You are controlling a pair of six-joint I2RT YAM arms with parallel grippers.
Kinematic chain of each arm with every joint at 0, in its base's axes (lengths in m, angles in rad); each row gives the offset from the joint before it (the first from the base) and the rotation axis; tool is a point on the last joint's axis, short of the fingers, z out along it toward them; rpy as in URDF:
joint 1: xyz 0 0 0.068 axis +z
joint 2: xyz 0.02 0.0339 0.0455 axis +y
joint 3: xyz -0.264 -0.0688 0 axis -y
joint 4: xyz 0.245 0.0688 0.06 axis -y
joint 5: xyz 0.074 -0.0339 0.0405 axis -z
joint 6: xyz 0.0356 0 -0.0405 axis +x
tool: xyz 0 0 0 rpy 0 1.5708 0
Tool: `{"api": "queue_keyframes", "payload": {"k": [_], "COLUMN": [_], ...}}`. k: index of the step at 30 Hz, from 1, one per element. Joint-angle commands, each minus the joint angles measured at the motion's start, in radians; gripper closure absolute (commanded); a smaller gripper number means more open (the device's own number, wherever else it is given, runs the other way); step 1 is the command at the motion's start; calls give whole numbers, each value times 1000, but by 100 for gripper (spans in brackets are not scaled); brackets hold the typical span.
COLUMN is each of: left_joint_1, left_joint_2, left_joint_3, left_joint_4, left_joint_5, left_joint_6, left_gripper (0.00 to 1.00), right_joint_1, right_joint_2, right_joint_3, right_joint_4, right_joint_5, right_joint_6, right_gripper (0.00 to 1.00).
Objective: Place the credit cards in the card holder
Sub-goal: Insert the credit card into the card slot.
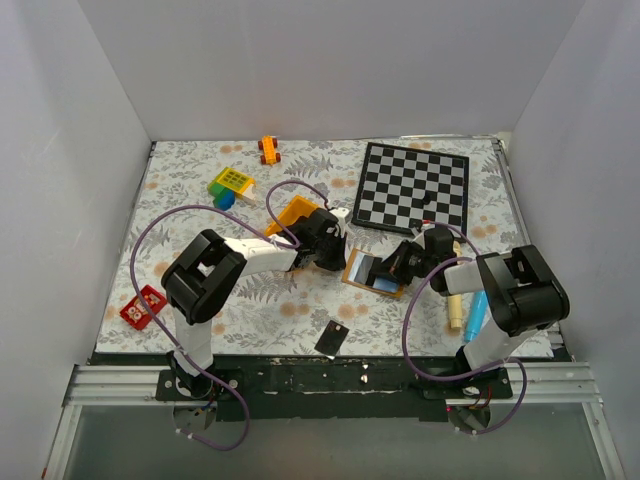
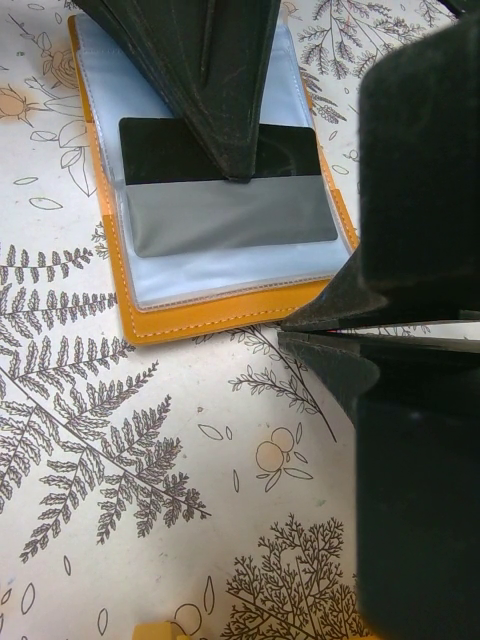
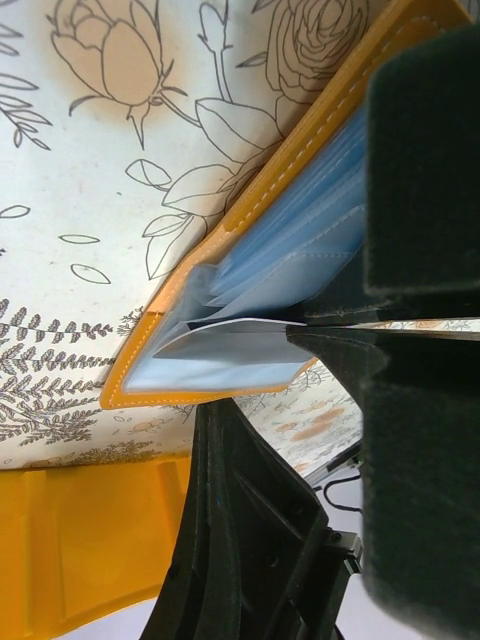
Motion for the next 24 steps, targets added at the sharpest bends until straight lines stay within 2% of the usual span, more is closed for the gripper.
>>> {"api": "queue_keyframes", "payload": {"k": [1,5,9,12,24], "left_joint_1": [-24,-24,-22,-24,-24], "left_joint_2": [38,38,33,36,35], "left_joint_3": [7,7,6,4,3], "left_joint_4": [-45,-47,-47,-45,-45], "left_joint_5": [23,21,14,14,15], "left_joint_6": [5,6,6,6,5], "left_gripper": [100,100,100,100,100], "right_joint_1": [13,13,13,13,13], "right_joint_2": [54,62,19,-29,-162], "right_joint_3": [-7,-2,-10,-10,65], "right_joint_4": [-110,-109,-147,-199,-467], "right_joint_5": [76,71,82,102,194], "right_joint_6": [-53,-51,-61,-81,-186], "right_gripper": [99,98,79,71,63]}}
